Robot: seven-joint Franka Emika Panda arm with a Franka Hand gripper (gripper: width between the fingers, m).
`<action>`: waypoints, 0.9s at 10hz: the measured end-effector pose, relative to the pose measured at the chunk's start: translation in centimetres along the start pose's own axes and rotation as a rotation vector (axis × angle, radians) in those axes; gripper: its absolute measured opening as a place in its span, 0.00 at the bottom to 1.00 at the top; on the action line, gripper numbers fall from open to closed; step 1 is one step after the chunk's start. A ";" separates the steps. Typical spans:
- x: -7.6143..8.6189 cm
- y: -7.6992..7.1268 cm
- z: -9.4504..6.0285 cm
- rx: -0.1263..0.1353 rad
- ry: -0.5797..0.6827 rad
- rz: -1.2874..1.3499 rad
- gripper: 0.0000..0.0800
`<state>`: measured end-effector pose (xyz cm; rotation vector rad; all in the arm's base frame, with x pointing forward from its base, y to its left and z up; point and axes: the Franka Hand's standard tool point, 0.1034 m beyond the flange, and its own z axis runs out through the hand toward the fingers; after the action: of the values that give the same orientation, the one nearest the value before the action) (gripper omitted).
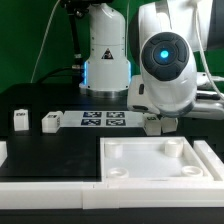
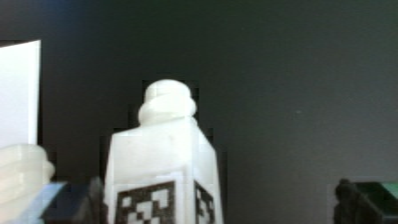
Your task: Assemble one leg
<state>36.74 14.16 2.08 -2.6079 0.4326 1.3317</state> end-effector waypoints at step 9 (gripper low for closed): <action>0.3 0.9 0.6 0.003 -0.002 0.011 0.81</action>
Offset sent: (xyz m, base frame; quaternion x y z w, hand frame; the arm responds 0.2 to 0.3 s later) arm -0.0012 -0.0090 -0.0111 0.0025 0.0131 -0.0069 0.9999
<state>36.19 13.46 1.45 -2.6055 0.4496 1.3355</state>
